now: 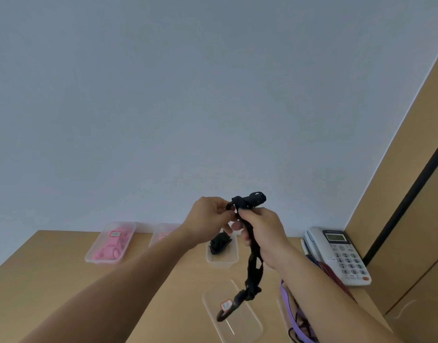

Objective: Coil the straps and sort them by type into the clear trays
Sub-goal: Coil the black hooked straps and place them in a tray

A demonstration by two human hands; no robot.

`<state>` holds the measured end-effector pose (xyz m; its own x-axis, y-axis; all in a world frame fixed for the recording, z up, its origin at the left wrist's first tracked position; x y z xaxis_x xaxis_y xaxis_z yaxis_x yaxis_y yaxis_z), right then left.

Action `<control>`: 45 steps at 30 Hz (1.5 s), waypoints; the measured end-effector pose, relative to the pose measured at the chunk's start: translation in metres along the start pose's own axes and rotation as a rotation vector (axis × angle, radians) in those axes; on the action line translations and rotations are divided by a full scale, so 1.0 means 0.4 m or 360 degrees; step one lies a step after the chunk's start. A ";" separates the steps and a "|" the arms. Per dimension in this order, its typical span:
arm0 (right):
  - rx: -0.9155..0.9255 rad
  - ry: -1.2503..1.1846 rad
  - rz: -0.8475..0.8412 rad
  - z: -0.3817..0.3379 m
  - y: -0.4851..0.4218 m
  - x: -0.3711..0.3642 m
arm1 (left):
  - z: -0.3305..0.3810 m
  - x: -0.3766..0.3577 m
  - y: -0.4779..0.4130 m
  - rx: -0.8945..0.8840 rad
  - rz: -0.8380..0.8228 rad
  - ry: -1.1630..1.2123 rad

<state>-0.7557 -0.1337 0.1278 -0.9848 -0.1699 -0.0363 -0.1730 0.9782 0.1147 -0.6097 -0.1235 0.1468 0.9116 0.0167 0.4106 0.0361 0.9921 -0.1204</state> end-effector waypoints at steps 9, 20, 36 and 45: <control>0.0307 0.0369 0.0464 -0.004 0.002 -0.019 | 0.047 -0.033 0.011 -0.0777 0.0545 -0.1345; -0.0159 -0.0480 0.0279 0.027 -0.004 -0.013 | 0.010 -0.048 0.026 -0.0615 0.0071 -0.0324; 0.0245 -0.0025 0.0072 -0.009 0.035 -0.009 | -0.001 -0.039 0.041 0.0087 -0.0029 0.0835; 0.0264 -0.0323 0.0002 0.004 0.037 -0.028 | -0.007 -0.047 0.058 0.0198 -0.0188 0.0974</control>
<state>-0.7472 -0.1172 0.1285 -0.9587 -0.1577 -0.2367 -0.1504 0.9874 -0.0488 -0.6250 -0.1013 0.1337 0.9747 -0.1318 -0.1806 0.1367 0.9905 0.0149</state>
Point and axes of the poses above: each hand's wrist, its own y-axis away from the middle knuckle, its own x-axis out of the back of the hand, z = x × y, the point moved 4 cm from there along -y, towards the middle knuckle, and after that the axes turned 2 degrees about y, right-handed, at the moved point
